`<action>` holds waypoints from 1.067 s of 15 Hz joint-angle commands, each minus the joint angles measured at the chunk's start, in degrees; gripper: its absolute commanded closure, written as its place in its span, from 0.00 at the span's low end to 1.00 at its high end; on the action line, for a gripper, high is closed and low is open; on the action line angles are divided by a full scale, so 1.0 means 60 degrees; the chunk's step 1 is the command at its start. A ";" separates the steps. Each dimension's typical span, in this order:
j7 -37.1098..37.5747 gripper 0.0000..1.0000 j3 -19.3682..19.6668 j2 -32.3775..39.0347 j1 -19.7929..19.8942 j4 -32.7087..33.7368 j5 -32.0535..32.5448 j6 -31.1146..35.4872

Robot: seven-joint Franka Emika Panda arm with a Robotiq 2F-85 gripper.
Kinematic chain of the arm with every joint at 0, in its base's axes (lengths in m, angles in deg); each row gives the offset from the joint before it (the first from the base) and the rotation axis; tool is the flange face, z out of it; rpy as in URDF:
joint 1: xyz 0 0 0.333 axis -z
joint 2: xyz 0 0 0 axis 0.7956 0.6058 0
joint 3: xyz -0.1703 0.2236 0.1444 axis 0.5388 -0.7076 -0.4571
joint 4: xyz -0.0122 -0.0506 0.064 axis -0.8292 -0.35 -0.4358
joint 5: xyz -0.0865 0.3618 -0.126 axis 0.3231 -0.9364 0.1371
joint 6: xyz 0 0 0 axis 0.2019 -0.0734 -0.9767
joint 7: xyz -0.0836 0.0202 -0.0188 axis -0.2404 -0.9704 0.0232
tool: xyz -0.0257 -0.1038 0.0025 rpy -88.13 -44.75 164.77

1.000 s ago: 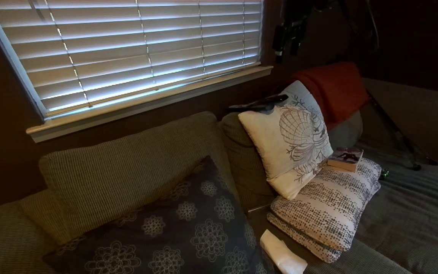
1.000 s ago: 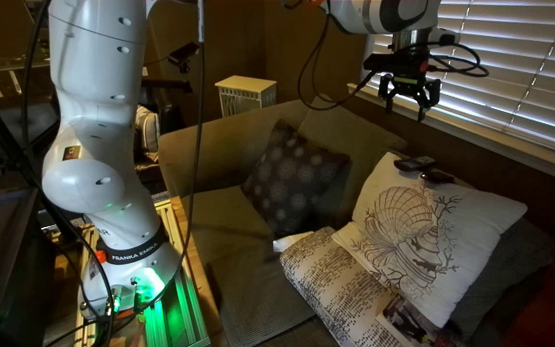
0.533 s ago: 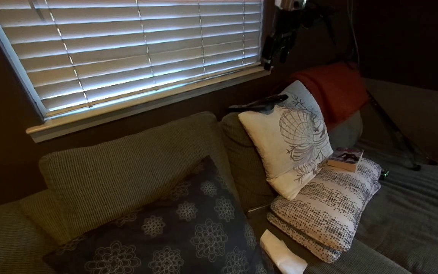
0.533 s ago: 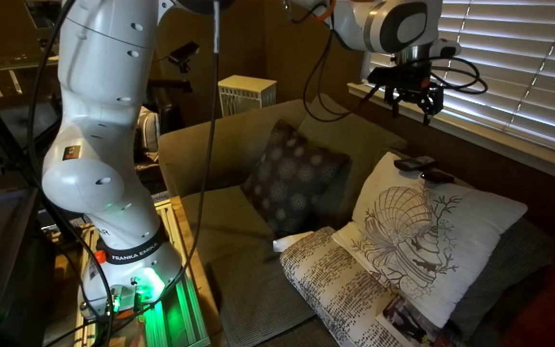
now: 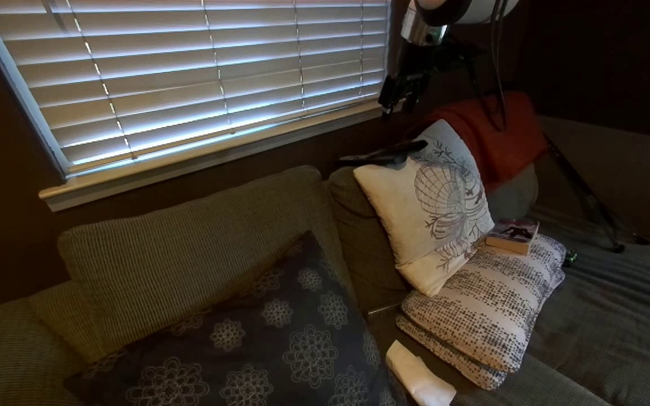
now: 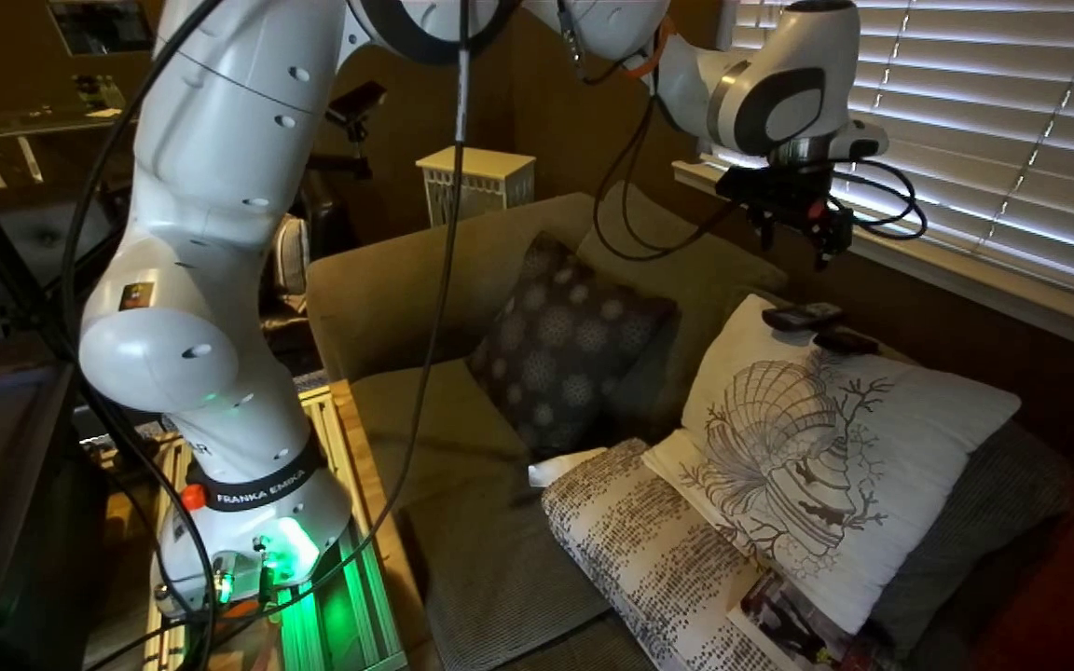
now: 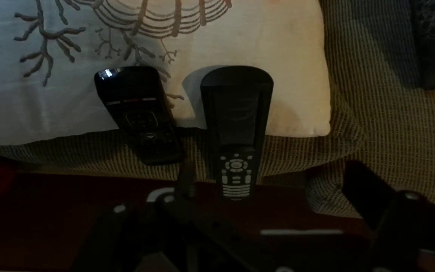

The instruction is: Put the remotes on top of the pillow

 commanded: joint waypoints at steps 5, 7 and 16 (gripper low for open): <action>0.0122 0.00 -0.0120 0.1279 0.0186 0.1454 -0.0526 -0.0122; 0.0198 0.00 -0.0089 0.1566 0.0184 0.1745 -0.0517 -0.0187; 0.0379 0.00 -0.0071 0.2724 0.0181 0.2856 -0.0437 -0.0449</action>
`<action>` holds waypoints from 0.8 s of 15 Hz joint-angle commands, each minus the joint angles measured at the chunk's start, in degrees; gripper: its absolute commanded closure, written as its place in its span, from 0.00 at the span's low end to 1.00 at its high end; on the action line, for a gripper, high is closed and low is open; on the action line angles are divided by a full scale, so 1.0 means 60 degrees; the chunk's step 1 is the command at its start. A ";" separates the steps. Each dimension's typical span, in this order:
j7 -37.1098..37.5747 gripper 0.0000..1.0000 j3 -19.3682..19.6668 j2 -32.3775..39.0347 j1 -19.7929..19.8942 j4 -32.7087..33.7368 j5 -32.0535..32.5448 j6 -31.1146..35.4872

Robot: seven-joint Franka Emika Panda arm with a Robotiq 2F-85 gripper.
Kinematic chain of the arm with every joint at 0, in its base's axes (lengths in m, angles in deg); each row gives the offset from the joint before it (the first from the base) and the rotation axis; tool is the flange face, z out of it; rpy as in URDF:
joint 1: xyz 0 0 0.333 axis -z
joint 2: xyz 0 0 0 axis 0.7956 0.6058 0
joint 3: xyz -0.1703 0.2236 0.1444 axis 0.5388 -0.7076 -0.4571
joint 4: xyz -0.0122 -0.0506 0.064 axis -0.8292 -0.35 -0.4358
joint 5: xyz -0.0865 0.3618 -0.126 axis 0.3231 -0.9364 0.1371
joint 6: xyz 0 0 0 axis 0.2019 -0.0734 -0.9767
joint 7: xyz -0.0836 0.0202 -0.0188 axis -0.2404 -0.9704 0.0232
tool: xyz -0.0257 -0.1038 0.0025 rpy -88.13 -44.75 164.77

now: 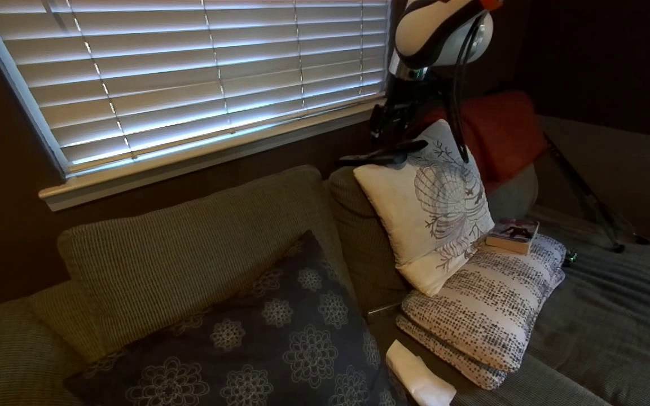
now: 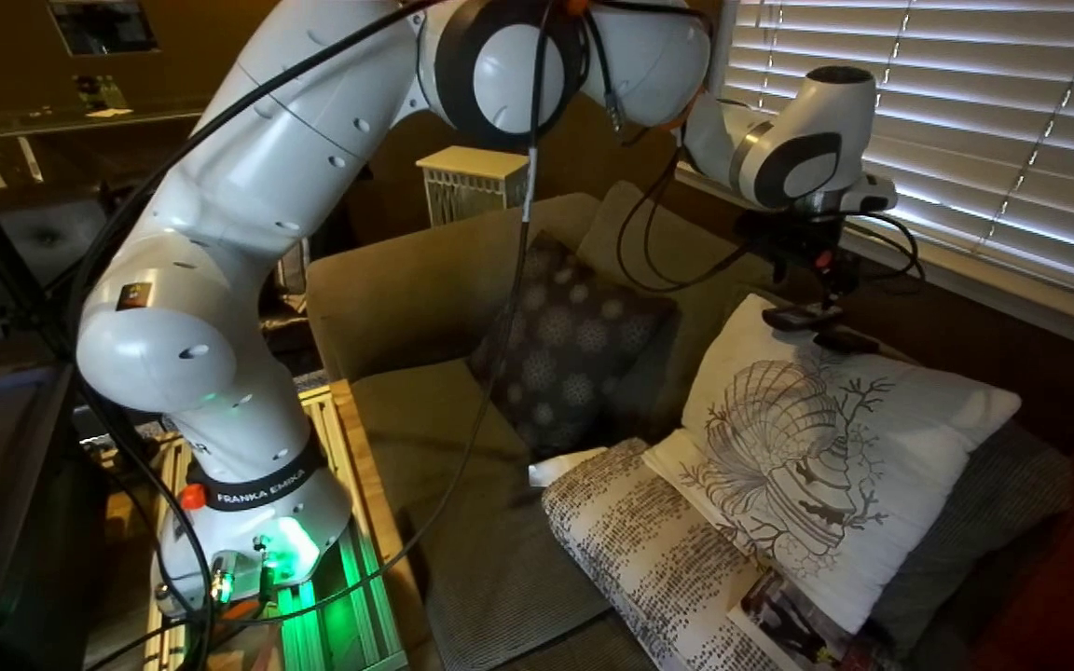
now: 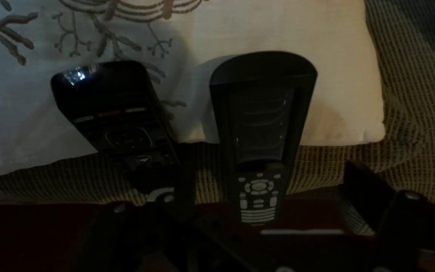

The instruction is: Put the remotes on top of the pillow

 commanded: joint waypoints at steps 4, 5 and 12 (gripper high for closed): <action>0.0205 0.00 -0.0025 0.0999 0.0000 0.1338 -0.0096 -0.0601; 0.0252 0.00 -0.0006 0.1075 -0.0016 0.1417 -0.0082 -0.0619; 0.0378 0.00 0.0008 0.1730 -0.0078 0.2193 -0.0038 -0.0898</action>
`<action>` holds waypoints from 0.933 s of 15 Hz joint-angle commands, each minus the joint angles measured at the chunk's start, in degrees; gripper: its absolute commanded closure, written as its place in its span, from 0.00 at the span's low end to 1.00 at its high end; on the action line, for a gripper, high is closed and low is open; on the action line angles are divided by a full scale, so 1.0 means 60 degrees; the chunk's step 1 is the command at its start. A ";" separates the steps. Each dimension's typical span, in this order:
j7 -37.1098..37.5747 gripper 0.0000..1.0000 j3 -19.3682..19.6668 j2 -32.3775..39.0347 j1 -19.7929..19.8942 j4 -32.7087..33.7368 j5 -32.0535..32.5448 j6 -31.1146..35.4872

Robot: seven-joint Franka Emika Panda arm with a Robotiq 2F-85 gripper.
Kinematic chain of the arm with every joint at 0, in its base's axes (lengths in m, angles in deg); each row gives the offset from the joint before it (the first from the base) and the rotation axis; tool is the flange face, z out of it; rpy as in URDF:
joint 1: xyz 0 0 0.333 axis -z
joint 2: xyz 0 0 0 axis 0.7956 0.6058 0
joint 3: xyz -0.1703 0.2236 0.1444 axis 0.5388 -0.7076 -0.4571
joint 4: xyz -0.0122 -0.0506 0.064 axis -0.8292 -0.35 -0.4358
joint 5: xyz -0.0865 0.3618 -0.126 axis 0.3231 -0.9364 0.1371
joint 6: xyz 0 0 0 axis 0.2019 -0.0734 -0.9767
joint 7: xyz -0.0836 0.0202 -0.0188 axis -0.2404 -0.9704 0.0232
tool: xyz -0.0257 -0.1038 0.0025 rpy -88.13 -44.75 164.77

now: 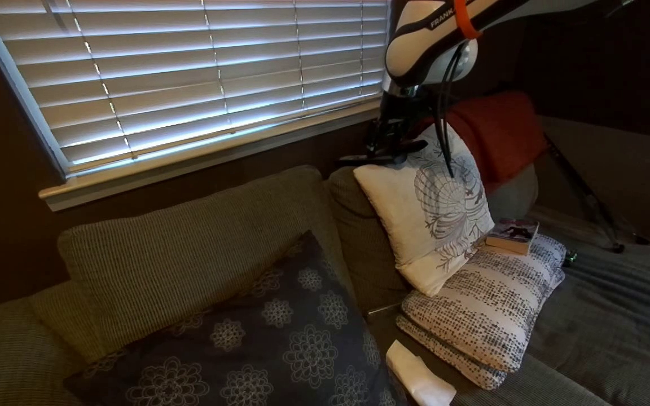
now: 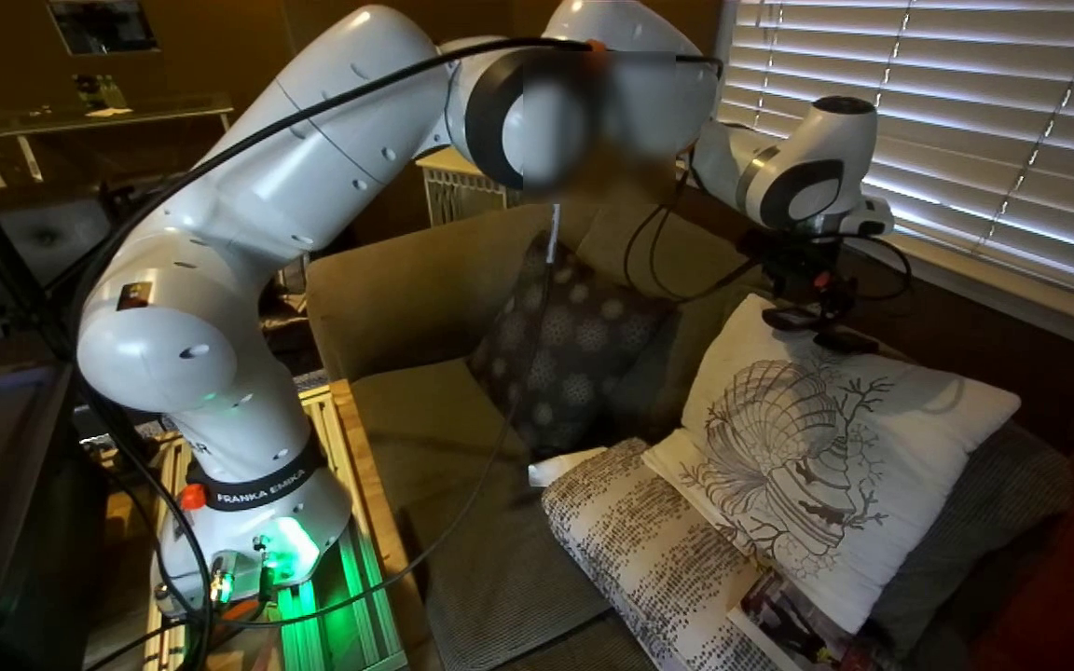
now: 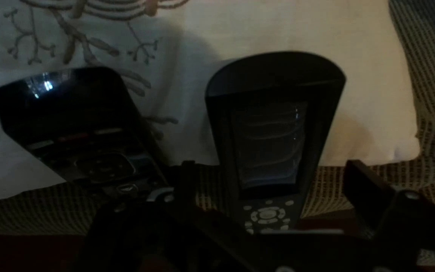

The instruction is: Put the remotes on top of the pillow

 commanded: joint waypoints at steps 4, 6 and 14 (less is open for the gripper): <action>0.0235 0.00 0.0044 0.0793 -0.0113 0.1155 0.0009 -0.0459; 0.0250 0.00 0.0059 0.0923 -0.0137 0.1308 0.0033 -0.0473; 0.0254 0.31 0.0064 0.1276 -0.0187 0.1768 0.0052 -0.0610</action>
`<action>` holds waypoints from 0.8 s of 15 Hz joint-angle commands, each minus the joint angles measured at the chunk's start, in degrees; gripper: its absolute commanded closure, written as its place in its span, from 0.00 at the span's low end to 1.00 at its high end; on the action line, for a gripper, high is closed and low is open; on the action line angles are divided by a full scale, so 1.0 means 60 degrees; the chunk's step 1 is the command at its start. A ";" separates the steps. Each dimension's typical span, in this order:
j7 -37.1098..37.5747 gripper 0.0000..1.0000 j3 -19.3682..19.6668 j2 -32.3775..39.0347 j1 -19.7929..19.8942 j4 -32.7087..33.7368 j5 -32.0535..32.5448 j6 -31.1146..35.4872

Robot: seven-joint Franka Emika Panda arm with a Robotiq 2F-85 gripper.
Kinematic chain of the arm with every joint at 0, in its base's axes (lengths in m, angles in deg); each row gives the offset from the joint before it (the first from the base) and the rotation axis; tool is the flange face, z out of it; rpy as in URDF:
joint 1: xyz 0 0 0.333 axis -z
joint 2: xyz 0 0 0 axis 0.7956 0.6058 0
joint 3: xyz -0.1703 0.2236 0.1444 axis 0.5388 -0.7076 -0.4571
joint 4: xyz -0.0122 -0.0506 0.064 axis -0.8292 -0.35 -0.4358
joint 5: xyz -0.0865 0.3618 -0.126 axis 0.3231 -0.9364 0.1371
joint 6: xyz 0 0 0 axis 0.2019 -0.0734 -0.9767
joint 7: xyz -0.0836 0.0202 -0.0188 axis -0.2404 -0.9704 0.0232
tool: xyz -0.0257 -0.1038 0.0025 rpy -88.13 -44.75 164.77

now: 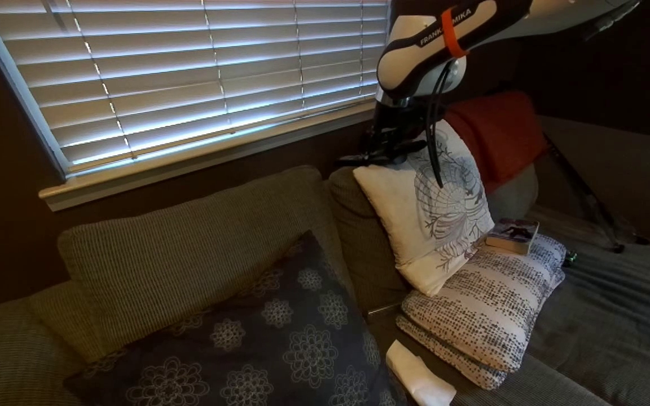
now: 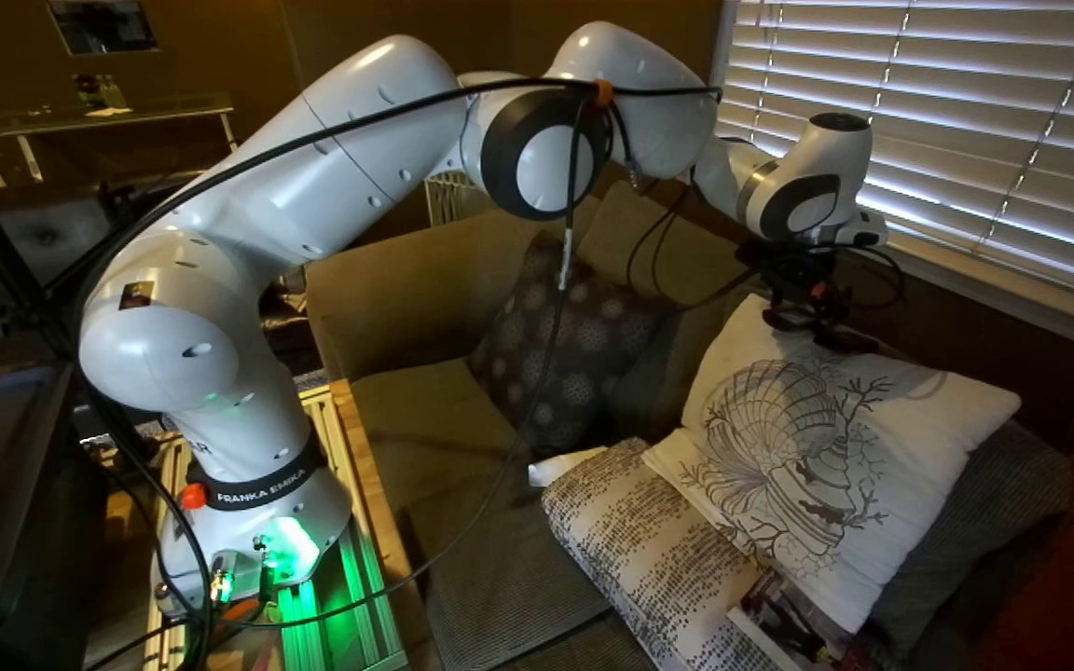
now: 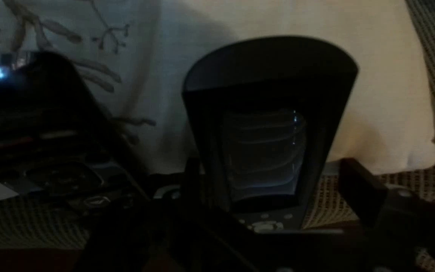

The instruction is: Put the remotes on top of the pillow

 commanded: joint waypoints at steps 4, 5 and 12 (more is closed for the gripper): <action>0.0164 0.55 0.0053 0.0444 -0.0073 0.0837 0.0051 -0.0516; 0.0160 0.60 0.0055 0.0453 -0.0076 0.0860 0.0056 -0.0533; 0.0074 0.60 0.0032 0.0332 -0.0087 0.0706 0.0074 -0.0453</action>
